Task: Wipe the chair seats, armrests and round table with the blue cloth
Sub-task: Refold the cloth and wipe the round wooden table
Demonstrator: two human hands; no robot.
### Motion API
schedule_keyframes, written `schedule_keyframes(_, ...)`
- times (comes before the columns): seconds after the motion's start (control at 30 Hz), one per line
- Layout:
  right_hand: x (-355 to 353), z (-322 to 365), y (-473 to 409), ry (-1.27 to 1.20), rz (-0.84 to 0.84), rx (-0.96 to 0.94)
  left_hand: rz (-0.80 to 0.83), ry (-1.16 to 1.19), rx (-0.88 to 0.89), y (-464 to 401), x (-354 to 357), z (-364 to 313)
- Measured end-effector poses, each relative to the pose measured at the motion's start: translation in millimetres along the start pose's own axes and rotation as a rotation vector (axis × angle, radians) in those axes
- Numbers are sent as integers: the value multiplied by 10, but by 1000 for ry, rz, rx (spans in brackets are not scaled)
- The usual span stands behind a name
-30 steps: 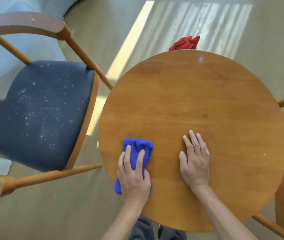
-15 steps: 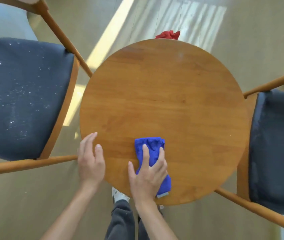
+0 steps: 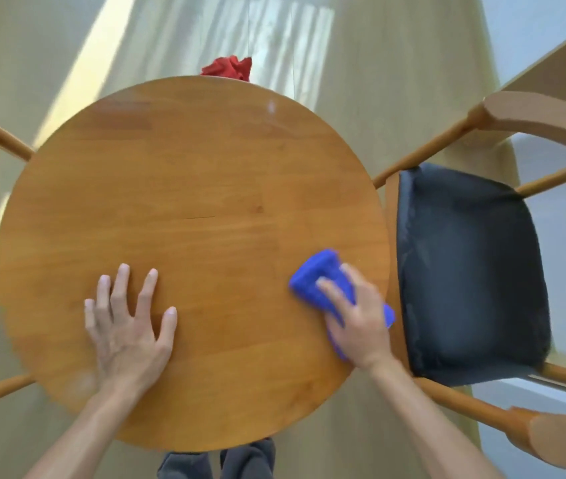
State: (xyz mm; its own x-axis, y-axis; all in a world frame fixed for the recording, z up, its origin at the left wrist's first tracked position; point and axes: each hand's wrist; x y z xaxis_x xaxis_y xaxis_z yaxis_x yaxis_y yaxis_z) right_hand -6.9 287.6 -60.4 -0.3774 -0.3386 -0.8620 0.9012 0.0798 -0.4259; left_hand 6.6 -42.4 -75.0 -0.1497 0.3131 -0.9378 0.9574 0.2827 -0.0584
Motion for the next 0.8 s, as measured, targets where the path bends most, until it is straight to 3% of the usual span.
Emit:
schedule_keyframes(0.13,161,-437,-563,233,-156,504,28,-30,-14,35,149,-204)
schedule_keyframes(0.3,193,-124,-336,277,-281,880,23,-82,24,55,159,-155)
schedule_keyframes(0.53,17,356,415,216,-184,827,39,-130,121,8,78,164)
schedule_keyframes(0.7,9,857,812,163,-99,427,100,-173,191,-91,-39,535)
schedule_keyframes(0.8,0,750,677,39,-18,126,97,-190,212,-99,-69,614)
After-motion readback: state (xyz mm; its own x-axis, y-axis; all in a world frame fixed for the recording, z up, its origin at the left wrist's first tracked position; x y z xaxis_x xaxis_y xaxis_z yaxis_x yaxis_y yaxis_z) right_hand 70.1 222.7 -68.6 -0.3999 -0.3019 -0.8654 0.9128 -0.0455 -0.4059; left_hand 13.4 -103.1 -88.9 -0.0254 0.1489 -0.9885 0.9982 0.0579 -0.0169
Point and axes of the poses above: each hand's wrist, its own y-axis away from the middle knuckle, its own x-axis out of the palm, z = x × y, and after that the axes turned 15 degrees about -z, right-handed
